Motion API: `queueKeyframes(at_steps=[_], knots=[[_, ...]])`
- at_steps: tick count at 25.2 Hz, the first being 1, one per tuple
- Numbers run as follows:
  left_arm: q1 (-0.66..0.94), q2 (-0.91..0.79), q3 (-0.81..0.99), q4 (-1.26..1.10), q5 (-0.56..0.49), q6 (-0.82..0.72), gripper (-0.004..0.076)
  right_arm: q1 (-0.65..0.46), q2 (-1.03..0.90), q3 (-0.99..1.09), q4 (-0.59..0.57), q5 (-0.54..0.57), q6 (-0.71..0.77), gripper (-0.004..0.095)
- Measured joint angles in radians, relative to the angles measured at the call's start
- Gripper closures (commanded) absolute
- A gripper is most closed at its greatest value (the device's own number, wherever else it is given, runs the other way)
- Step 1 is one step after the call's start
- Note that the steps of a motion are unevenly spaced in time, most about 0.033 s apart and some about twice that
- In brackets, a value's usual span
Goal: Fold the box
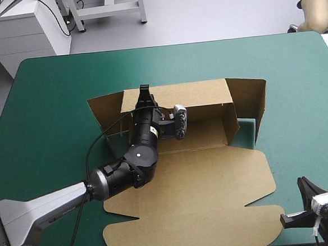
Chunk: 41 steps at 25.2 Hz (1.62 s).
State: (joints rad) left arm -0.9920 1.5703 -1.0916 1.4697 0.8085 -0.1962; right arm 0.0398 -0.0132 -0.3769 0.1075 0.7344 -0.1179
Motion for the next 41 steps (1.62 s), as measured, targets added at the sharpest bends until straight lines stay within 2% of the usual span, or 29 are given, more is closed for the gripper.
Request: queueKeyframes(at_steps=[4, 7, 11, 20, 24, 27, 33, 37, 41], knots=[[-0.002, -0.002, 0.021, 0.022, -0.002, -0.014, 0.0732, 0.0, 0.0, 0.0, 0.0, 0.0, 0.008, 0.0909], [-0.004, -0.002, 0.025, 0.025, -0.002, -0.015, 0.0732, 0.0, 0.016, -0.008, -0.023, 0.016, 0.068, 0.0909], [-0.005, -0.002, 0.026, 0.027, -0.002, -0.018, 0.0732, 0.0, 0.15, -0.078, -0.057, 0.063, 0.157, 0.0928], [-0.005, -0.002, 0.026, 0.027, 0.001, -0.042, 0.0732, 0.0, 0.905, -0.735, -0.062, 0.062, 0.022, 0.0928], [-0.005, -0.002, 0.026, 0.026, 0.001, -0.051, 0.0732, 0.0, 1.237, -0.996, 0.048, 0.066, -0.108, 0.0928], [-0.005, -0.002, 0.026, 0.024, 0.001, -0.051, 0.0732, 0.001, 1.429, -1.16, 0.11, 0.124, -0.136, 0.0928], [-0.007, -0.004, 0.026, 0.001, 0.001, -0.051, 0.0732, 0.002, 1.699, -1.401, 0.129, 0.291, -0.097, 0.0928], [-0.007, -0.006, 0.026, -0.008, 0.003, -0.051, 0.0732, 0.002, 1.808, -1.498, 0.149, 0.412, -0.076, 0.0928], [-0.007, -0.006, 0.026, -0.008, 0.006, -0.051, 0.0732, 0.002, 1.842, -1.521, 0.163, 0.484, -0.073, 0.0928]])
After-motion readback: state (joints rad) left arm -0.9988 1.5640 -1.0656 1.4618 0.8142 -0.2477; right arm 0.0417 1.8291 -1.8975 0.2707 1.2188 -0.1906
